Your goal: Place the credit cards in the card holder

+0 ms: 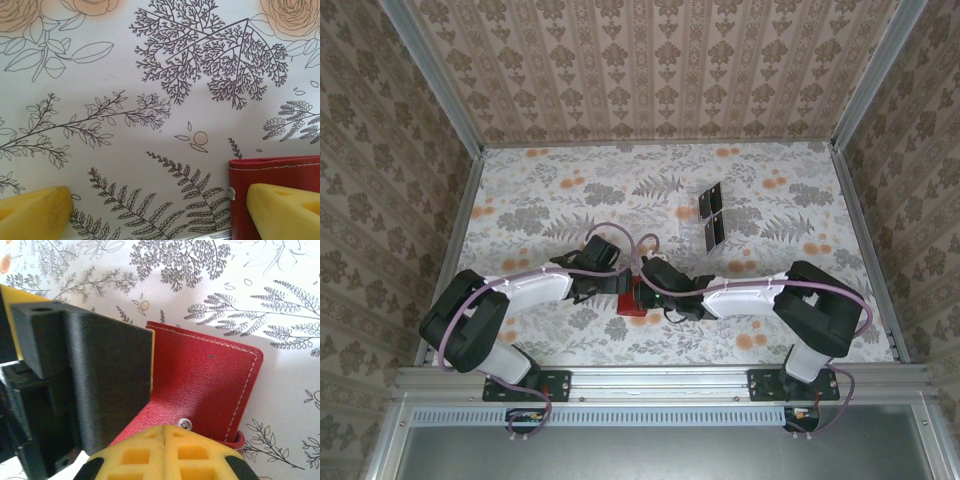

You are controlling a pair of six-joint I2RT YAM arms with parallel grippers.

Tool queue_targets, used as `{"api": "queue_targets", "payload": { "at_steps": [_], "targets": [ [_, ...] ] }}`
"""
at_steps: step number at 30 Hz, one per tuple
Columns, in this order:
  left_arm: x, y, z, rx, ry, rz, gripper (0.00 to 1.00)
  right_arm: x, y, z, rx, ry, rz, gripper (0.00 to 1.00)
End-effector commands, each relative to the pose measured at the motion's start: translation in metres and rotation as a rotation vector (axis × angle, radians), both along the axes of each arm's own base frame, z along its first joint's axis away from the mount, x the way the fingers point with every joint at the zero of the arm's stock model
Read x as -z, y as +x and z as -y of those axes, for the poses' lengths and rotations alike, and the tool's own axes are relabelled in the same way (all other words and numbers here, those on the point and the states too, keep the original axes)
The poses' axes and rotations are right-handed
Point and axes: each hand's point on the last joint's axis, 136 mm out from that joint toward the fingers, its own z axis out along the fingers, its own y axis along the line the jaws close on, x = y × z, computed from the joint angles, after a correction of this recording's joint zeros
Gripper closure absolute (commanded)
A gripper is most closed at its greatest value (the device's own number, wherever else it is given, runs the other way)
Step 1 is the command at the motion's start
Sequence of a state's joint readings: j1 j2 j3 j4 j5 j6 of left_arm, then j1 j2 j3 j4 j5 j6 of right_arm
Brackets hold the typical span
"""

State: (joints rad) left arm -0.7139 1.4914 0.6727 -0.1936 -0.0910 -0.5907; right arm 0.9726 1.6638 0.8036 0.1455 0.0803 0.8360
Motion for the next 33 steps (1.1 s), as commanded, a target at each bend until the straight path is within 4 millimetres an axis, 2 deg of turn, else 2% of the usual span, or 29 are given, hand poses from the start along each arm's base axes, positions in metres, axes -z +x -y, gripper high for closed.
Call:
{"api": "queue_targets", "payload": {
  "at_steps": [1, 12, 33],
  "targets": [
    [0.024, -0.020, 0.006, 0.030, -0.017, -0.104, 0.00, -0.020, 0.012, 0.000, 0.018, 0.002, 0.047, 1.00],
    [0.025, -0.021, 0.008, 0.034, -0.020, -0.106, 0.00, -0.004, 0.015, -0.003, 0.018, -0.017, 0.023, 1.00],
    [0.025, -0.021, 0.006, 0.032, -0.015, -0.106, 0.00, 0.021, 0.006, 0.001, 0.022, -0.021, -0.032, 1.00]
  ]
}}
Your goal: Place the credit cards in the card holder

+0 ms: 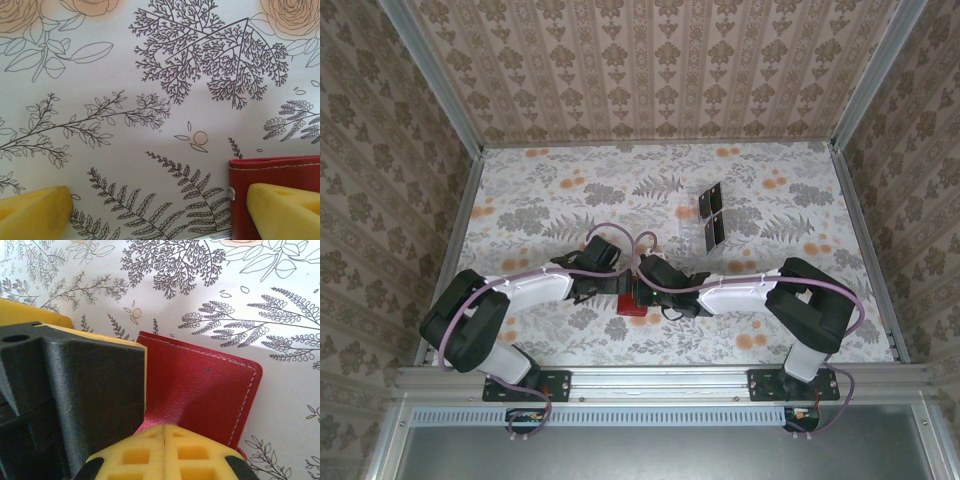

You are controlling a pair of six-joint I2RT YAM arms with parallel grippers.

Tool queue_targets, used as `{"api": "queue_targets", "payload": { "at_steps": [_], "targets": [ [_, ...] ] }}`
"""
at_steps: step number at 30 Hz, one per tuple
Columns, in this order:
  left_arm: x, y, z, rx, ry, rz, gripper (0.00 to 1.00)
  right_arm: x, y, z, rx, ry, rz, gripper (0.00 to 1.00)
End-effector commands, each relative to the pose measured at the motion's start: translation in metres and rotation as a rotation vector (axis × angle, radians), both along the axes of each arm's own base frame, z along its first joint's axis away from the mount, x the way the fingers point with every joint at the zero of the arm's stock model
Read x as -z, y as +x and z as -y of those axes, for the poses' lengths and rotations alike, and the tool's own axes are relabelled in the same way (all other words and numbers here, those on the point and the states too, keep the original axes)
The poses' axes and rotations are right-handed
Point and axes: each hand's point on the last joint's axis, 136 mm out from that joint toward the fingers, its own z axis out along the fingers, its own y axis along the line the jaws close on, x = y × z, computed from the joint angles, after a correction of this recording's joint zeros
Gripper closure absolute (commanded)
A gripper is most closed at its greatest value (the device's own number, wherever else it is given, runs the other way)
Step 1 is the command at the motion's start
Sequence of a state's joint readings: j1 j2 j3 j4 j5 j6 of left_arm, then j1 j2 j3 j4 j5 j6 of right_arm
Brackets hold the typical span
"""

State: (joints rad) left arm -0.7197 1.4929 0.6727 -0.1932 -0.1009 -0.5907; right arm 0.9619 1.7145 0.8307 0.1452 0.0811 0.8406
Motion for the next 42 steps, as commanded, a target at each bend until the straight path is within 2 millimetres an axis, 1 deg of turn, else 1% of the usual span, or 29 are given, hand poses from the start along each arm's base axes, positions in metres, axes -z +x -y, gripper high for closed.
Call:
{"api": "queue_targets", "payload": {
  "at_steps": [1, 11, 21, 23, 26, 29, 32, 35, 38, 42],
  "targets": [
    [0.025, -0.021, 0.006, 0.030, -0.022, -0.111, 0.00, 0.011, -0.001, 0.002, 0.007, -0.002, -0.019, 1.00],
    [0.025, -0.021, 0.006, 0.029, -0.020, -0.111, 0.00, 0.025, -0.010, 0.007, 0.008, -0.016, -0.046, 1.00],
    [0.025, -0.021, 0.005, 0.027, -0.017, -0.111, 0.00, 0.036, -0.021, 0.026, 0.026, -0.054, -0.054, 1.00],
    [0.025, -0.021, 0.005, 0.028, -0.015, -0.110, 0.00, 0.036, -0.021, 0.026, 0.028, -0.053, -0.055, 1.00],
    [0.024, -0.020, 0.005, 0.028, -0.013, -0.110, 0.00, 0.029, -0.018, 0.020, 0.015, -0.038, -0.039, 1.00],
    [0.024, -0.018, 0.007, 0.028, -0.015, -0.108, 0.00, 0.014, -0.012, 0.008, -0.006, -0.011, -0.014, 1.00],
    [0.024, -0.019, 0.007, 0.029, -0.014, -0.112, 0.00, -0.006, -0.004, -0.002, -0.018, 0.017, 0.020, 1.00],
    [0.025, -0.018, 0.008, 0.031, -0.015, -0.113, 0.00, -0.020, 0.003, -0.004, -0.013, 0.038, 0.045, 1.00],
    [0.025, -0.019, 0.009, 0.032, -0.017, -0.115, 0.00, -0.027, 0.009, -0.003, -0.003, 0.045, 0.059, 1.00],
    [0.025, -0.019, 0.009, 0.030, -0.020, -0.116, 0.00, -0.024, 0.011, -0.001, 0.005, 0.038, 0.054, 1.00]
  ]
}}
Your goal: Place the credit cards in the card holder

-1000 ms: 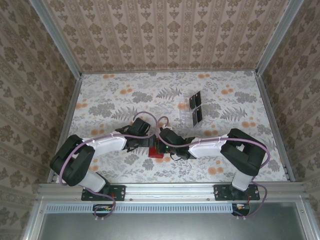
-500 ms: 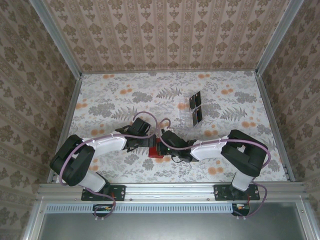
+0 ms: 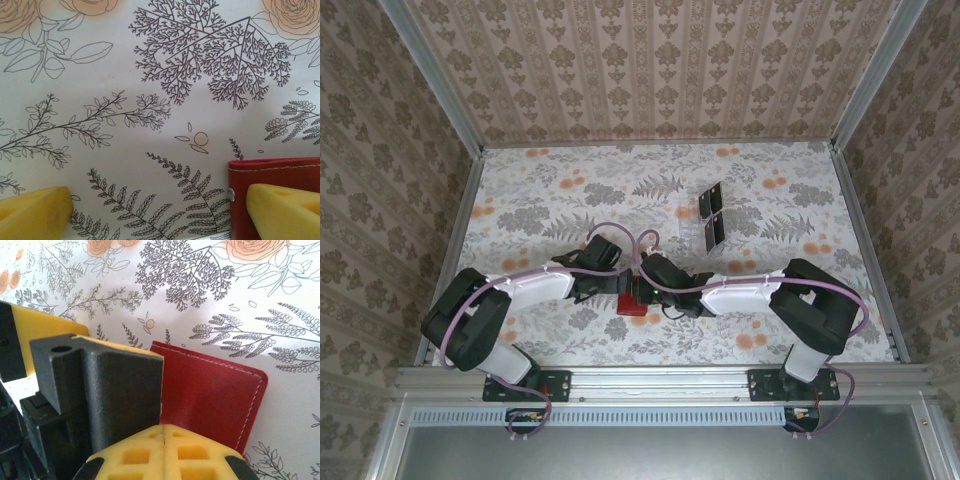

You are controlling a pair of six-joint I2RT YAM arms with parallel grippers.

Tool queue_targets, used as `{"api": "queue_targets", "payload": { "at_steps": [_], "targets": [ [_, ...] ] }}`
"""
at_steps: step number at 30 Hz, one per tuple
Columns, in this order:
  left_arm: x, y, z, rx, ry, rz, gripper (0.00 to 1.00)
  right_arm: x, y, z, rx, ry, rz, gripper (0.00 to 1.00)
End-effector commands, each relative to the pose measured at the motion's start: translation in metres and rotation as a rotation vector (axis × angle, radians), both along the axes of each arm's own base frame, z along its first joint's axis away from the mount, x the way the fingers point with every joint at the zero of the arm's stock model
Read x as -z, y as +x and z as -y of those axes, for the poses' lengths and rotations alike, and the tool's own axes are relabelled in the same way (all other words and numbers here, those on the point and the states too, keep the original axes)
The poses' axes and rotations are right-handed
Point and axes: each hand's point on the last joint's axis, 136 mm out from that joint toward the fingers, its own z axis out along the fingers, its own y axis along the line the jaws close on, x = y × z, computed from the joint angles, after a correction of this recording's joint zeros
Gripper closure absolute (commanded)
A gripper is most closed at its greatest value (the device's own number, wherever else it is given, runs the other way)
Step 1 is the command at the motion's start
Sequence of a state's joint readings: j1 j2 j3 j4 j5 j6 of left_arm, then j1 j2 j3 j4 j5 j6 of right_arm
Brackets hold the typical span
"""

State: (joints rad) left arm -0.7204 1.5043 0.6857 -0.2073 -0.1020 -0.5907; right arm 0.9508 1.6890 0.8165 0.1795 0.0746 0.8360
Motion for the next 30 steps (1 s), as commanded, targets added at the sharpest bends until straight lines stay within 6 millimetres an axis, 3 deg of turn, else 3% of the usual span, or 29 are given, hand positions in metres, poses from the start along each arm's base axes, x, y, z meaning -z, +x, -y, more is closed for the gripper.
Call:
{"api": "queue_targets", "payload": {
  "at_steps": [1, 30],
  "targets": [
    [0.024, -0.019, 0.009, 0.030, -0.028, -0.107, 0.00, -0.011, 0.007, 0.000, 0.003, -0.003, 0.027, 1.00],
    [0.025, -0.019, 0.008, 0.031, -0.030, -0.104, 0.00, 0.033, -0.006, 0.008, 0.012, -0.047, -0.058, 1.00]
  ]
}}
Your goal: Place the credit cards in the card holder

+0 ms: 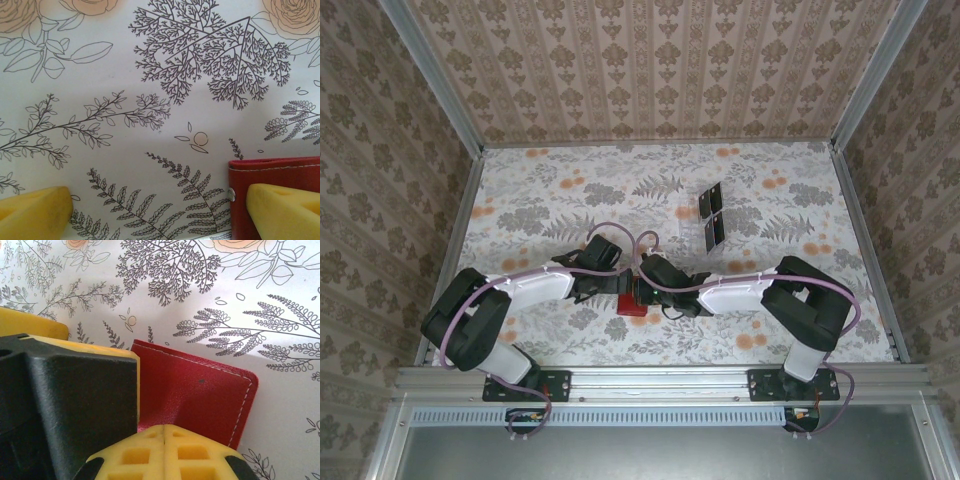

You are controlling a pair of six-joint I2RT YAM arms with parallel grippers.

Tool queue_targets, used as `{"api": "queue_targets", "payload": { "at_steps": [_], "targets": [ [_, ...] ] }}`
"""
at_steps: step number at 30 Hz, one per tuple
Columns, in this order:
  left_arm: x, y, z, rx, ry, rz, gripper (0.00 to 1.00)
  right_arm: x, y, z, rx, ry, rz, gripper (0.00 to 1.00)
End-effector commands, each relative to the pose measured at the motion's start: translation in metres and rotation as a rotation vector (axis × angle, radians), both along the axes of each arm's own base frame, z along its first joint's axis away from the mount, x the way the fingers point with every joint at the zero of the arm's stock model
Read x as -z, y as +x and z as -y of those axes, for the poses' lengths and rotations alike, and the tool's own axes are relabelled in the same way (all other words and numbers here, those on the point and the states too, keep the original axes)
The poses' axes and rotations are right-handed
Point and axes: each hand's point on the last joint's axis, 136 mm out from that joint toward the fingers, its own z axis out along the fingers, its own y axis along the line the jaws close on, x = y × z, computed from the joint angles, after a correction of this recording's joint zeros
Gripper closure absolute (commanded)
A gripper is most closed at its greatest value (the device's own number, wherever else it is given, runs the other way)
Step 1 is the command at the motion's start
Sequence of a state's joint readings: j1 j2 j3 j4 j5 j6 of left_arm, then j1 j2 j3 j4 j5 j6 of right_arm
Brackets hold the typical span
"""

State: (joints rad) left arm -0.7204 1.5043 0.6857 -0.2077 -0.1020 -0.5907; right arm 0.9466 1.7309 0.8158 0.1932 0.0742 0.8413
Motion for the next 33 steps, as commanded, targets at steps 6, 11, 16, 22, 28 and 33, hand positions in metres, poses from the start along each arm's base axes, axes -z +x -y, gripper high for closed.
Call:
{"api": "queue_targets", "payload": {
  "at_steps": [6, 11, 16, 22, 28, 33],
  "targets": [
    [0.024, -0.020, 0.008, 0.031, -0.030, -0.105, 0.00, 0.036, -0.019, 0.014, 0.003, -0.063, -0.065, 1.00],
    [0.024, -0.020, 0.008, 0.029, -0.029, -0.103, 0.00, 0.047, -0.029, 0.020, 0.000, -0.092, -0.077, 1.00],
    [0.024, -0.020, 0.006, 0.027, -0.025, -0.103, 0.00, 0.057, -0.041, 0.026, -0.013, -0.145, -0.071, 1.00],
    [0.024, -0.019, 0.006, 0.023, -0.022, -0.101, 0.00, 0.072, -0.054, 0.036, -0.028, -0.250, -0.041, 1.00],
    [0.024, -0.019, 0.005, 0.022, -0.015, -0.102, 0.00, 0.097, -0.067, 0.051, -0.038, -0.364, -0.031, 1.00],
    [0.024, -0.020, 0.003, 0.020, -0.008, -0.098, 0.00, 0.120, -0.082, 0.066, -0.068, -0.468, -0.043, 1.00]
  ]
}}
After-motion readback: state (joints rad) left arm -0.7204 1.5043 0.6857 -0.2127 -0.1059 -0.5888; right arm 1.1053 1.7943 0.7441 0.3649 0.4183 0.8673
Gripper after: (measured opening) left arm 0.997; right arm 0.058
